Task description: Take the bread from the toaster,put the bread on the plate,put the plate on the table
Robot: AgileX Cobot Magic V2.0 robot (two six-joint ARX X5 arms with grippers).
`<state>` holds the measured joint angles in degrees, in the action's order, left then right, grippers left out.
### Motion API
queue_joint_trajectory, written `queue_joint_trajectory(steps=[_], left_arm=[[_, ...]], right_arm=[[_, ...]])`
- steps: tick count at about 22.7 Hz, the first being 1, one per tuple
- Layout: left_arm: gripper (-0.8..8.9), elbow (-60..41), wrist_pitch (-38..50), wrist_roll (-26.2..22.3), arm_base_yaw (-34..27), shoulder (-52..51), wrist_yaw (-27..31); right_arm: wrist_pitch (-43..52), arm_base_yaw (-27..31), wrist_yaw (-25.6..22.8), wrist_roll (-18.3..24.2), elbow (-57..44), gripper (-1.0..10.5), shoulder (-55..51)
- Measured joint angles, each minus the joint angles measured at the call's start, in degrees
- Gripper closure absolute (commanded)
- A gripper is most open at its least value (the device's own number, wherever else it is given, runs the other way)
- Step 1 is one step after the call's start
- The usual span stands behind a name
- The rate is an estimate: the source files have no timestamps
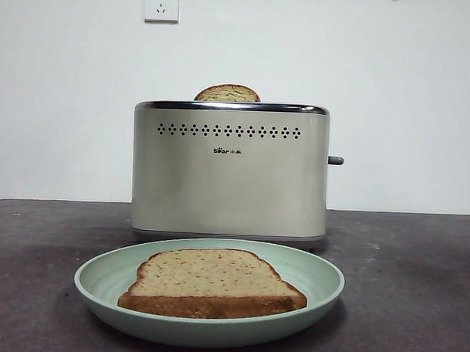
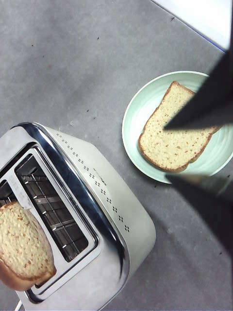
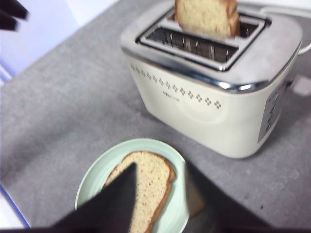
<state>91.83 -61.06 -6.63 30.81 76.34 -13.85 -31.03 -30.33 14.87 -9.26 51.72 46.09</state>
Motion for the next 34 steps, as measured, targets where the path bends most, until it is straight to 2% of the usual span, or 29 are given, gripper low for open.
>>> queue_joint_trajectory(steps=[1, 19, 24, 26, 29, 34], left_arm=[[8.13, 0.0, 0.0, 0.0, 0.0, 0.0, 0.0], [8.07, 0.0, 0.4, 0.1, 0.0, 0.0, 0.0], [8.07, 0.0, 4.4, -0.2, -2.1, -0.7, 0.0], [8.07, -0.8, 8.6, -0.3, -5.8, -3.8, 0.1], [8.07, -6.6, 17.6, -0.5, -11.4, -14.0, 0.0], [8.07, -28.2, 37.0, -0.5, -22.8, -31.3, 0.1]], right_arm=[[0.0, 0.0, -0.1, 0.0, 0.0, 9.4, -0.7], [-1.3, 0.0, -0.2, 0.3, 0.0, 9.4, -1.2], [-1.2, 0.0, -0.1, 0.2, 0.0, 9.4, -1.2], [-1.1, 0.0, -0.2, 0.3, 0.0, 9.4, -1.3], [-1.1, 0.0, -0.2, 0.3, 0.0, 9.4, -1.3], [-1.0, 0.0, -0.2, 0.3, 0.0, 9.4, -1.4]])
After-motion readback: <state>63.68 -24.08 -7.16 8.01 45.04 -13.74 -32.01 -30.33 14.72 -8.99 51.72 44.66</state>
